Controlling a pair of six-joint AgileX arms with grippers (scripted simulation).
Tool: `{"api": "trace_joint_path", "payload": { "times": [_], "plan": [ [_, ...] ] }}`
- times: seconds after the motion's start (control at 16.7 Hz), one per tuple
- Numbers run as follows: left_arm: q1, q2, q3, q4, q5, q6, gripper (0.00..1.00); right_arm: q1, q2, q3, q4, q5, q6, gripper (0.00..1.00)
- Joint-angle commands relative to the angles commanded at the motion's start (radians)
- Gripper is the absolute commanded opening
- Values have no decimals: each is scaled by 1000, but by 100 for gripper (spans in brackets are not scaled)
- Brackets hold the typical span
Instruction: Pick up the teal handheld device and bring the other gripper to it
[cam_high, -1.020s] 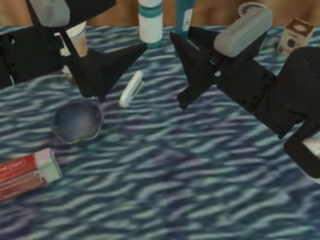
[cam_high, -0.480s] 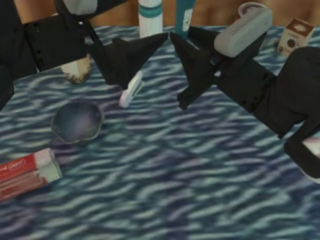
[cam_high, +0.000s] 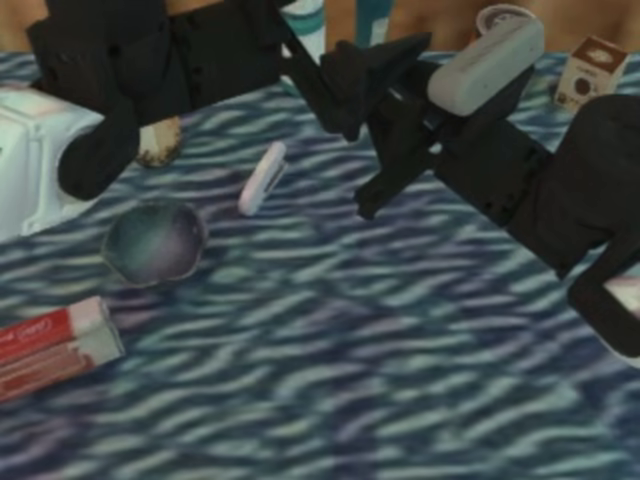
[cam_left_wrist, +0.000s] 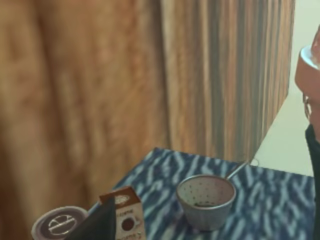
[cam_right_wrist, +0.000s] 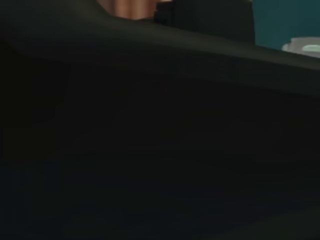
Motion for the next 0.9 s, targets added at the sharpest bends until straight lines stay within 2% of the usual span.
{"api": "trace_joint_path", "payload": {
  "times": [0.18,0.9],
  "plan": [
    [0,0,0,0,0,0,100,0,0,0,0,0,0,0],
    [0,0,0,0,0,0,10,0,0,0,0,0,0,0]
  ]
}}
